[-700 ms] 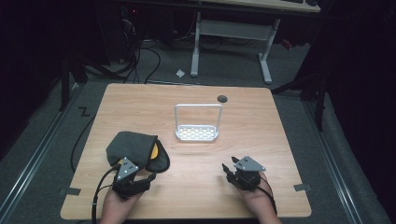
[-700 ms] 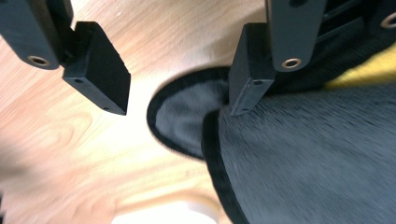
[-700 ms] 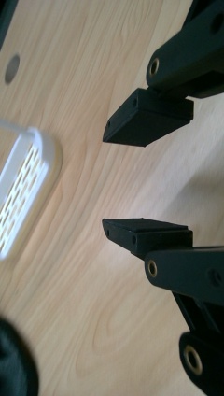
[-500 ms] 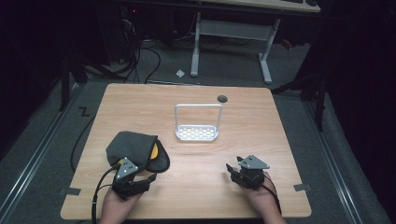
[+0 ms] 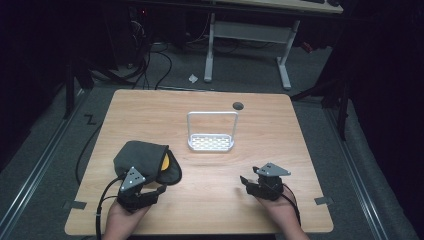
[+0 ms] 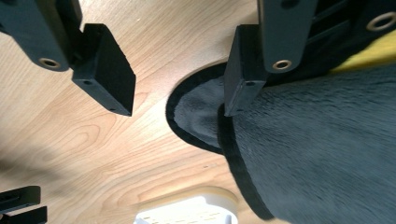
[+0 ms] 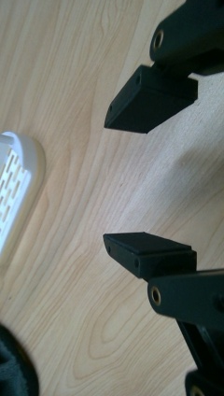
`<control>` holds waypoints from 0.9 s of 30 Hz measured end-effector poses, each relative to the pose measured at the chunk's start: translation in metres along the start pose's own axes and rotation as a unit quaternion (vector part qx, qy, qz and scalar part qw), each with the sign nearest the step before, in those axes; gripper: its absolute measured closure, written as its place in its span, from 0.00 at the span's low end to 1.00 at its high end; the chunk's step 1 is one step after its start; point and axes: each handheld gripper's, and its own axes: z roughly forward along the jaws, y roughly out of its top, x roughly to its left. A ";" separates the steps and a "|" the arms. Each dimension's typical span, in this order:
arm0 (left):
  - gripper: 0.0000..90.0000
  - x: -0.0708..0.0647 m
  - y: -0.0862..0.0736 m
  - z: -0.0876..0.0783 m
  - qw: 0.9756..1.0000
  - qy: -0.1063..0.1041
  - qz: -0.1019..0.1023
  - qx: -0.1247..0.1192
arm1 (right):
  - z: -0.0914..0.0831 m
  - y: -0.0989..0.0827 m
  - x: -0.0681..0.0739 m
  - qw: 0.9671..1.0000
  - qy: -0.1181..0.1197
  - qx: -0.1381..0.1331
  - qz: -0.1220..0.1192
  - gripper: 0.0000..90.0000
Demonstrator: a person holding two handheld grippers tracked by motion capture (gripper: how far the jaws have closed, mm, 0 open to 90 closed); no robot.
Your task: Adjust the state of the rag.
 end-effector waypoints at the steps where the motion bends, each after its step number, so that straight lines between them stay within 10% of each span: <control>1: 0.48 -0.001 0.001 -0.003 1.000 0.008 0.005 -0.001 | 0.000 0.000 0.000 1.000 0.000 0.000 0.000 0.43; 8: 0.31 0.015 0.020 -0.026 0.997 0.051 0.018 -0.050 | -0.004 -0.013 -0.011 1.000 0.009 -0.012 0.027 0.44; 11: 0.27 0.054 0.021 -0.031 0.994 0.082 -0.038 -0.062 | -0.005 -0.016 -0.013 0.999 0.017 -0.008 0.037 0.44; 17: 0.28 0.089 0.017 -0.026 0.989 0.119 -0.075 -0.037 | -0.005 -0.012 -0.010 0.999 0.014 -0.014 0.030 0.45; 22: 0.78 0.104 0.005 -0.015 0.988 0.117 -0.101 0.000 | 0.003 -0.011 -0.001 0.999 0.018 0.002 0.028 0.45; 27: 0.91 0.101 -0.001 -0.002 0.988 0.125 -0.076 0.041 | 0.005 -0.011 0.004 1.000 0.021 0.004 0.019 0.46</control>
